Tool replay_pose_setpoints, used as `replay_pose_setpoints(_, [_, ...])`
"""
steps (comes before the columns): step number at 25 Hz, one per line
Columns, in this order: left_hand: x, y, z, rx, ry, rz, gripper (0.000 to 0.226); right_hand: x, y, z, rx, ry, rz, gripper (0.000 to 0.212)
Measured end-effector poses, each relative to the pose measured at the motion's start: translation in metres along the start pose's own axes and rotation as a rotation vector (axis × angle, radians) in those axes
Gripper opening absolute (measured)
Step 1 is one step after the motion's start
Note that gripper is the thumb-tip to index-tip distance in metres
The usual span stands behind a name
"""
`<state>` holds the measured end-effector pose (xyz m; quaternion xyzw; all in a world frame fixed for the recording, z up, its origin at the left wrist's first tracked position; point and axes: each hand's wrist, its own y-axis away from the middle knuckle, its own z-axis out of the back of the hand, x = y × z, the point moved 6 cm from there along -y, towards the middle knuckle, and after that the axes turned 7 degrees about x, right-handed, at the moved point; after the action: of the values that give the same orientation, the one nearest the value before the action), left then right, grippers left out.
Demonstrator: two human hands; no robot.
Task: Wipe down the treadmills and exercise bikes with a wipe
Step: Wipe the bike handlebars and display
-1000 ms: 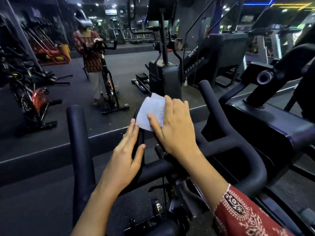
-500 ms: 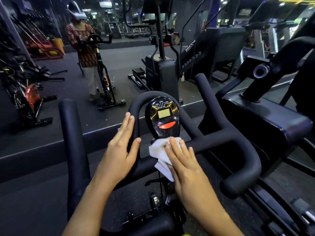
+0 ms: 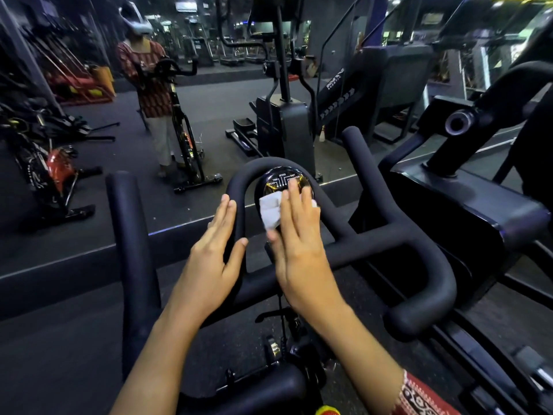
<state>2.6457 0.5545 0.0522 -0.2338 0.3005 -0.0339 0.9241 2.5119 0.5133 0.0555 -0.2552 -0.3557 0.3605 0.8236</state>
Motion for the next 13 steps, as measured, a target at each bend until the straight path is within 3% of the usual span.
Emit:
replay_pose_setpoints(3, [0.001, 0.0, -0.001, 0.007, 0.006, 0.006, 0.06, -0.007, 0.024, -0.004, 0.129, 0.151, 0.117, 0.054])
replay_pose_setpoints(5, [0.001, 0.0, -0.001, 0.004, 0.002, 0.002, 0.06, -0.023, 0.017, 0.004, 0.099, 0.148, -0.003, 0.058])
replay_pose_setpoints(7, [0.0, -0.001, -0.001, -0.003, 0.004, -0.002, 0.058, -0.028, -0.001, 0.004, 0.092, -0.002, -0.184, 0.06])
replay_pose_setpoints(8, [0.001, -0.001, -0.002, -0.007, 0.009, -0.005, 0.058, -0.02, -0.002, 0.0, 0.105, -0.035, -0.178, 0.061])
replay_pose_setpoints(11, [0.0, -0.001, 0.0, -0.015, 0.015, -0.017, 0.06, -0.004, 0.028, -0.007, 0.168, 0.108, 0.115, 0.053])
replay_pose_setpoints(13, [0.001, -0.001, -0.001, -0.01, 0.013, -0.014, 0.059, -0.015, 0.044, -0.001, 0.213, 0.127, 0.131, 0.052])
